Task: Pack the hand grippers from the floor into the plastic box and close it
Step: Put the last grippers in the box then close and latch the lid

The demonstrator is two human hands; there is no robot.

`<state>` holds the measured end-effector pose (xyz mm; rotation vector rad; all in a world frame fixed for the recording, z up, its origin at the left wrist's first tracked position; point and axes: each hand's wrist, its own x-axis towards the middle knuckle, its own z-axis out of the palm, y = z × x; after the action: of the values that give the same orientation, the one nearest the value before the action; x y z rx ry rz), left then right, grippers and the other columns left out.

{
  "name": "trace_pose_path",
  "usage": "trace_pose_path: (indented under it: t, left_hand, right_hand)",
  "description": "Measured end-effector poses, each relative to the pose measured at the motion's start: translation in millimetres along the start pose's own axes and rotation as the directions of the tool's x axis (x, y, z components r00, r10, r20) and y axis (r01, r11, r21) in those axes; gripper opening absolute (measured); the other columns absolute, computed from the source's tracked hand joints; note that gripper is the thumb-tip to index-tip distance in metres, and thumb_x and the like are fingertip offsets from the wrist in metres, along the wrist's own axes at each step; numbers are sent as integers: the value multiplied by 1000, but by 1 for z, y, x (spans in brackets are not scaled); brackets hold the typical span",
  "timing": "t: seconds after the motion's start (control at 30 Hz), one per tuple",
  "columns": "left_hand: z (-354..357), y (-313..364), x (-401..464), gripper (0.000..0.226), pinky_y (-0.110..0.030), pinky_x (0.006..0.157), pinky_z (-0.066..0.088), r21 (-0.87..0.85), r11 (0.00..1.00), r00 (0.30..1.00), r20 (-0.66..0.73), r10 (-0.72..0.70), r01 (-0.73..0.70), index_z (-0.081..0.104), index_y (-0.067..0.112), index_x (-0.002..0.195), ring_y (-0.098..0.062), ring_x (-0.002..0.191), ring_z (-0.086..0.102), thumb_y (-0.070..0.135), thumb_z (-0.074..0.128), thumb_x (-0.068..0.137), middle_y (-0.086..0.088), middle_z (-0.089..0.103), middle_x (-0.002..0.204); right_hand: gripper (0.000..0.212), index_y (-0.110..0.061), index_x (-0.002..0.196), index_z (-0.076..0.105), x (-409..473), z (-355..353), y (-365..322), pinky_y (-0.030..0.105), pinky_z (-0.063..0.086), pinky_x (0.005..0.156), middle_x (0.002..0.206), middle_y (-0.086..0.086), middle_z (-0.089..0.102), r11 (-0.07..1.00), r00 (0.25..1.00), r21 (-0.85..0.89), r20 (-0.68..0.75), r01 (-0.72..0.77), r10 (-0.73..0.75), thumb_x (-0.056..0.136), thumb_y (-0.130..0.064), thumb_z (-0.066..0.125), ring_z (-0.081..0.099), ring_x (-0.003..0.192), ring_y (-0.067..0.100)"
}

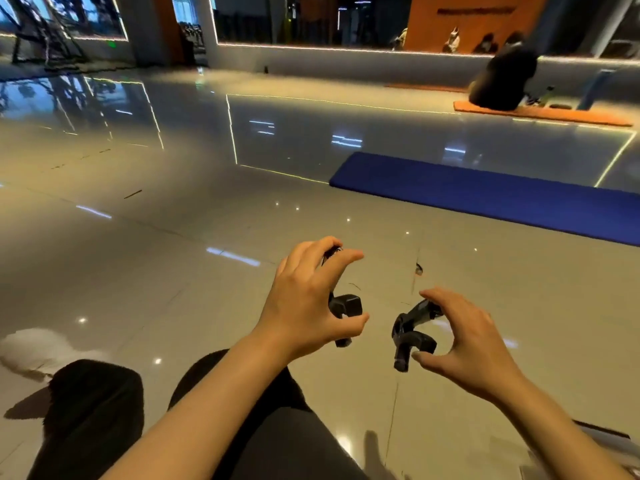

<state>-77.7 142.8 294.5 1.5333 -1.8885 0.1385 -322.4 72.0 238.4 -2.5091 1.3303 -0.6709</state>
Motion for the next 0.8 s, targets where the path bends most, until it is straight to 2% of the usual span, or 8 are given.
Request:
trace_pose_path:
  t: [0.13,0.2,0.33,0.43,0.5,0.63,0.73,0.8]
  left_hand:
    - [51,63,-3,70,-30,92,38,-96,995,991,134,13,0,46,33,125,-16,111,46,61,57,62,6,49,124]
    - [75,92,-17,71,-30,91,34,-96,995,983,176,50,-33,46,33,124,-18,110,49,62,56,60,4,50,124]
    - [104,136,-50,76,-38,84,43,6,958,927,252,276,-287,54,25,120,-29,102,59,59,68,53,-8,57,120]
    - [121,169,-76,83,-42,76,51,68,877,836,343,428,-476,55,25,114,-33,96,62,49,82,40,-14,61,116]
    - [133,189,-89,84,-41,74,53,50,844,780,413,470,-535,54,25,112,-33,95,62,46,83,37,-14,61,116]
    - [150,209,-103,84,-37,71,55,-3,855,721,536,439,-518,54,27,112,-29,95,60,47,85,37,-11,58,119]
    - [155,220,-111,86,-35,75,56,-53,913,748,555,363,-404,51,29,117,-27,100,59,47,87,40,-8,56,122]
    - [156,241,-111,84,-38,76,56,-60,915,764,530,367,-398,53,27,117,-29,103,58,44,87,42,-10,56,123]
  right_hand:
    - [83,-27,129,46,-75,-35,56,33,32,94,125,-9,51,981,980,-22,-43,-193,192,55,-31,84,52,113,19]
    - [85,-28,131,44,-115,-51,81,35,31,97,128,-9,50,961,963,-67,-36,-268,266,56,-34,84,50,117,19]
    - [86,-29,135,40,-184,-76,113,34,26,103,134,-10,45,915,922,-139,26,-379,386,61,-41,82,44,124,15]
    - [80,-34,132,40,-227,-87,128,31,25,100,126,-18,43,910,916,-134,38,-391,399,63,-38,81,43,120,9]
    - [83,-35,135,37,-251,-90,139,32,26,103,134,-16,42,901,908,-169,66,-398,414,64,-40,81,40,126,12]
    - [90,-30,141,31,-295,-99,160,34,31,107,146,-7,36,865,865,-179,104,-470,491,66,-40,80,36,132,15]
    - [90,-30,141,31,-316,-102,164,31,32,106,146,-7,35,875,868,-164,133,-456,478,66,-38,79,36,131,14]
    - [88,-30,141,32,-323,-106,168,30,32,106,145,-7,36,893,885,-179,155,-413,440,67,-37,79,36,131,14]
